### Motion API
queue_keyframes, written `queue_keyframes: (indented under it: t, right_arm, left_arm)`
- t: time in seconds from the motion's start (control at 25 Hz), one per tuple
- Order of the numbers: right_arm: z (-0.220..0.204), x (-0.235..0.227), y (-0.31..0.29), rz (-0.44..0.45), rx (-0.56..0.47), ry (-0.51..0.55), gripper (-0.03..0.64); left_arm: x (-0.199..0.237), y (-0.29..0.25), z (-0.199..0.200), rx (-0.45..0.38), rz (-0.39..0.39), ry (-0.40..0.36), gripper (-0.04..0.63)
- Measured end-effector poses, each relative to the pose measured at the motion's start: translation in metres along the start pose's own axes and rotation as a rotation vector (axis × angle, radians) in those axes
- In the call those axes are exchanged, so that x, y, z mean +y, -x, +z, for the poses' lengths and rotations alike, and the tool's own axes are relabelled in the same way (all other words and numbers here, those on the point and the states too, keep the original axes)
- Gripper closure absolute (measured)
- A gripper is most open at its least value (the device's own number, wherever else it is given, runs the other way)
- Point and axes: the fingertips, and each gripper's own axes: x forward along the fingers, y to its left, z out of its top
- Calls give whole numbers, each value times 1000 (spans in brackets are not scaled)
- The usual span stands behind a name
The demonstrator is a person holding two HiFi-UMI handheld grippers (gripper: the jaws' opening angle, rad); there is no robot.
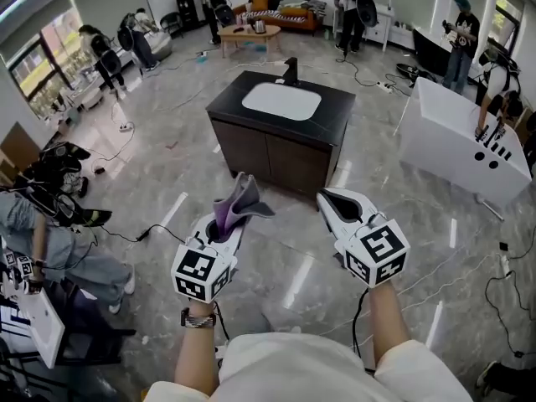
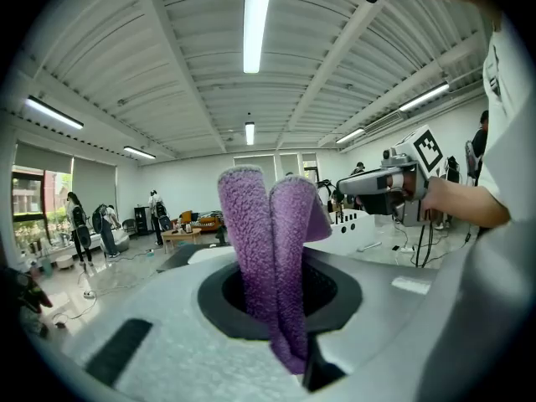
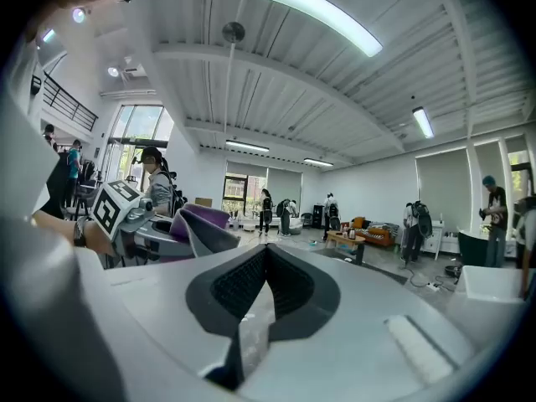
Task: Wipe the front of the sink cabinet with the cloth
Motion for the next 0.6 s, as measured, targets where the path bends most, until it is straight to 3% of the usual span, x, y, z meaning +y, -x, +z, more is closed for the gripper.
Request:
queue_keyframes:
  t: [0.32,0.6]
  right_arm:
    - [-10,-9,-21,26,10,-38,611]
    - [-4,-37,-77,1,0,-43,611]
  left_arm:
    - [19,-5,-9,-2,44,43,545]
    - [75,-45,-14,-23,40,53,545]
